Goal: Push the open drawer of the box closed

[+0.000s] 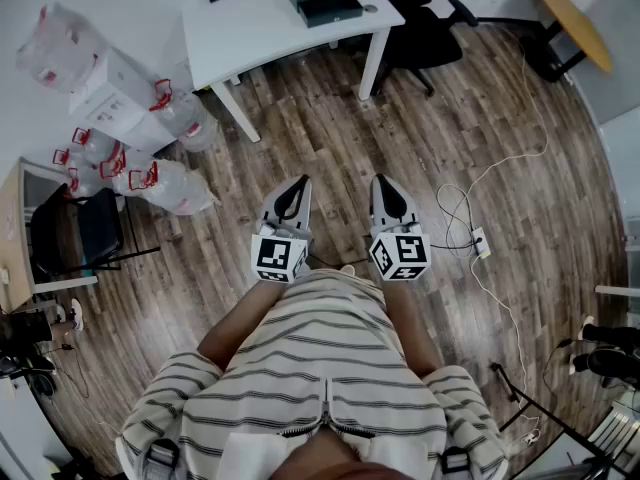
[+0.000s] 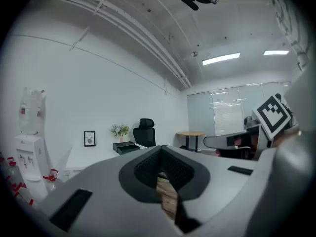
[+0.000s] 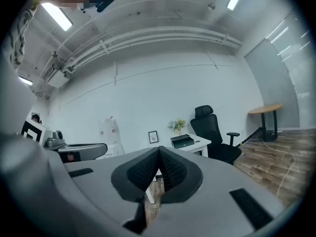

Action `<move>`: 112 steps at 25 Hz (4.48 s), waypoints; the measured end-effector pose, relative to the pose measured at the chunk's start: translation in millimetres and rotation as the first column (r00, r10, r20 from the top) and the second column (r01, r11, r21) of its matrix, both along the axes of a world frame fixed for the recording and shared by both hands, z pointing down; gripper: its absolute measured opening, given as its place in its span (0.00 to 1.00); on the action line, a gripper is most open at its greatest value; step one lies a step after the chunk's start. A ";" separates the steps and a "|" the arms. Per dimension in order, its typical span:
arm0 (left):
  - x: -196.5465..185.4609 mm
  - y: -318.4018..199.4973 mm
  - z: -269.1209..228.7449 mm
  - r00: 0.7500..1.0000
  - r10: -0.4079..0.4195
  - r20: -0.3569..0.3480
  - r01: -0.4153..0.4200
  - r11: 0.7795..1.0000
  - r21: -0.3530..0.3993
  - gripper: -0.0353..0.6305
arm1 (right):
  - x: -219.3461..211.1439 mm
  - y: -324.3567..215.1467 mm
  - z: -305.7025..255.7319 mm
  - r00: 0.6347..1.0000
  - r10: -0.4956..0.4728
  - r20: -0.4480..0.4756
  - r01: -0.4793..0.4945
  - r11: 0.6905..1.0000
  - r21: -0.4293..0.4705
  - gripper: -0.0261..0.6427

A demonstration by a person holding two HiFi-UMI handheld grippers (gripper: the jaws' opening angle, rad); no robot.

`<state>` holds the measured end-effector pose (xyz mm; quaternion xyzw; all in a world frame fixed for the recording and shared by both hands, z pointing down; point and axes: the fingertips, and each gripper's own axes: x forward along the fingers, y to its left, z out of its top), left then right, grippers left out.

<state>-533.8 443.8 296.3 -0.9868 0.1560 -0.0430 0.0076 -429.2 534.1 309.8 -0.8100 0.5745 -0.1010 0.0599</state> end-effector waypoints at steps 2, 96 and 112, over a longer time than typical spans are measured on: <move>3.1 3.0 2.7 1.000 -0.005 0.003 0.005 1.000 -0.005 0.05 | 4.7 3.1 0.2 1.000 -0.004 0.010 0.004 1.000 0.015 0.05; 541.3 -446.3 86.0 0.880 -0.442 0.175 0.470 0.864 -0.181 0.05 | 553.6 -515.1 44.4 0.888 -0.456 0.056 0.459 0.875 -0.154 0.05; 543.8 -480.0 150.1 0.830 -0.498 0.252 0.551 0.802 -0.230 0.05 | 580.0 -585.2 111.1 0.867 -0.472 0.161 0.498 0.835 -0.235 0.05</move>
